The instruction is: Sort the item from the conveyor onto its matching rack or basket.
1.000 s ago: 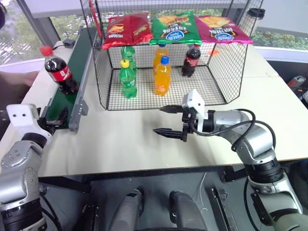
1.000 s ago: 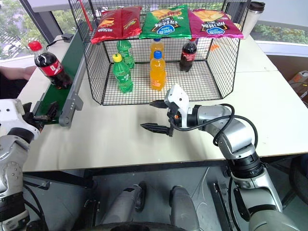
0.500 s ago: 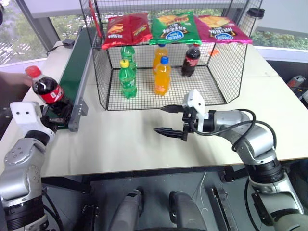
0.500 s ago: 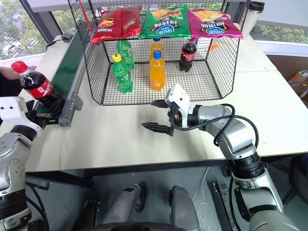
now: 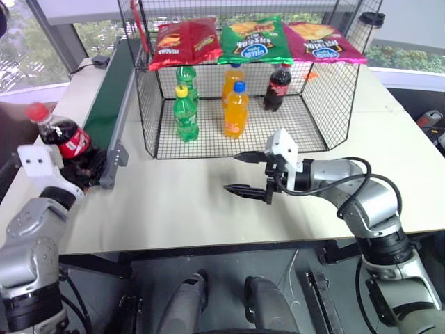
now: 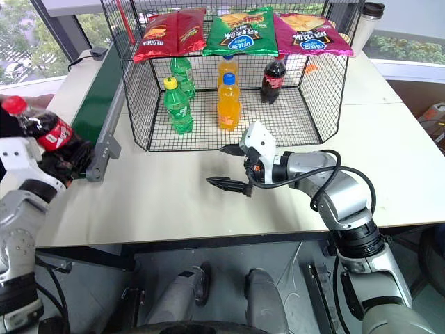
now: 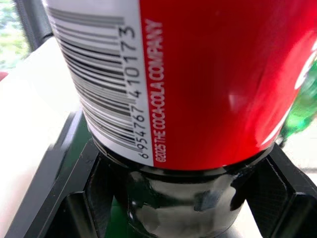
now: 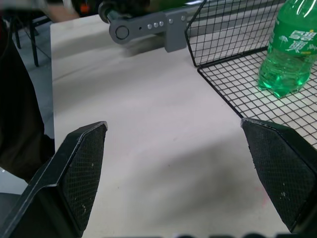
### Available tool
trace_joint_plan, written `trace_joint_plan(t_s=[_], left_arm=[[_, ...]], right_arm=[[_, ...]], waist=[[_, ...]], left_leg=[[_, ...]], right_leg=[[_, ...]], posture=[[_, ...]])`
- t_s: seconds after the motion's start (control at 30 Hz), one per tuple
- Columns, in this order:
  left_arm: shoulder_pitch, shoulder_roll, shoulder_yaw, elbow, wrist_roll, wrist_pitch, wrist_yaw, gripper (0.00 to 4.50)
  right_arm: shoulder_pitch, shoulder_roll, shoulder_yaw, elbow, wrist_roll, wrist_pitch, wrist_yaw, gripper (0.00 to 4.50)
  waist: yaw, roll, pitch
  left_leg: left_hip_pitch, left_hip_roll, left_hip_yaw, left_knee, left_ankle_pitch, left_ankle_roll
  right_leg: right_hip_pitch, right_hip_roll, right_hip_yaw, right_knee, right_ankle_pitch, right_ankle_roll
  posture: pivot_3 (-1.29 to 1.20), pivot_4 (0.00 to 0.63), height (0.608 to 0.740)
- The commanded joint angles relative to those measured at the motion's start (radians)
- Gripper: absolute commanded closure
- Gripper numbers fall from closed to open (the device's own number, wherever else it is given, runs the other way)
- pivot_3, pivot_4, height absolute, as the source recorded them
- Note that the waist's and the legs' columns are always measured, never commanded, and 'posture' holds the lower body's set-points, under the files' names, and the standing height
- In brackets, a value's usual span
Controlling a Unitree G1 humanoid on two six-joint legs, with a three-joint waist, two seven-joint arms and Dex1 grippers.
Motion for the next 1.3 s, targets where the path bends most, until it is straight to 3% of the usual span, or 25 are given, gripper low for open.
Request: trace_joint_plan(t_s=[0.03, 0.13, 0.23, 0.53, 0.73, 1.3], left_arm=[[-0.059, 0.056, -0.059, -0.072, -0.037, -0.002, -0.088, 1.54], [-0.081, 0.086, -0.152, -0.070, -0.015, -0.014, -0.166, 1.54], [-0.145, 0.097, -0.334, -0.037, 0.055, -0.065, -0.279, 1.54], [-0.180, 0.025, -0.650, 0.031, 0.244, -0.252, -0.441, 1.54], [-0.164, -0.025, -0.746, 0.076, 0.323, -0.345, -0.488, 1.54], [-0.180, -0.168, -0.798, 0.166, 0.414, -0.430, -0.499, 1.54]], right_arm=[[-0.012, -0.003, -0.023, -0.043, 0.015, 0.000, -0.003, 0.00], [-0.015, -0.003, -0.027, -0.044, 0.018, 0.004, -0.005, 0.00], [-0.011, -0.006, -0.024, -0.043, 0.013, 0.004, -0.008, 0.00], [-0.004, -0.014, -0.059, -0.059, 0.027, 0.032, -0.040, 0.00], [0.000, -0.029, -0.082, -0.081, 0.042, 0.055, -0.052, 0.00], [-0.026, -0.042, -0.099, -0.121, 0.099, 0.099, -0.060, 0.00]], waist=[[-0.004, 0.000, 0.000], [-0.004, 0.000, 0.000], [-0.003, 0.000, 0.000], [-0.006, 0.001, 0.000], [-0.003, 0.001, 0.000], [-0.003, 0.001, 0.000]], left_leg=[[0.000, 0.000, 0.001, 0.000, 0.000, 0.000], [0.001, -0.001, 0.002, -0.001, 0.000, 0.000], [0.000, 0.000, 0.002, -0.001, 0.000, 0.000], [0.000, 0.000, 0.003, -0.002, 0.000, 0.001], [0.000, 0.000, 0.003, -0.002, 0.000, 0.001], [0.000, 0.000, 0.002, 0.000, 0.001, 0.002]], right_leg=[[0.000, 0.000, 0.000, 0.000, 0.000, 0.000], [0.000, 0.000, 0.001, -0.001, 0.000, 0.000], [0.000, 0.000, 0.001, -0.001, 0.000, 0.000], [-0.001, -0.001, 0.002, -0.001, 0.000, 0.000], [-0.001, -0.001, 0.002, -0.001, 0.000, 0.000], [0.000, 0.000, 0.001, 0.000, 0.000, 0.000]], posture=[[0.00, 0.150, 0.738], [0.00, 0.150, 0.738], [0.00, 0.150, 0.738], [0.00, 0.150, 0.738], [0.00, 0.150, 0.738], [0.00, 0.150, 0.738]])
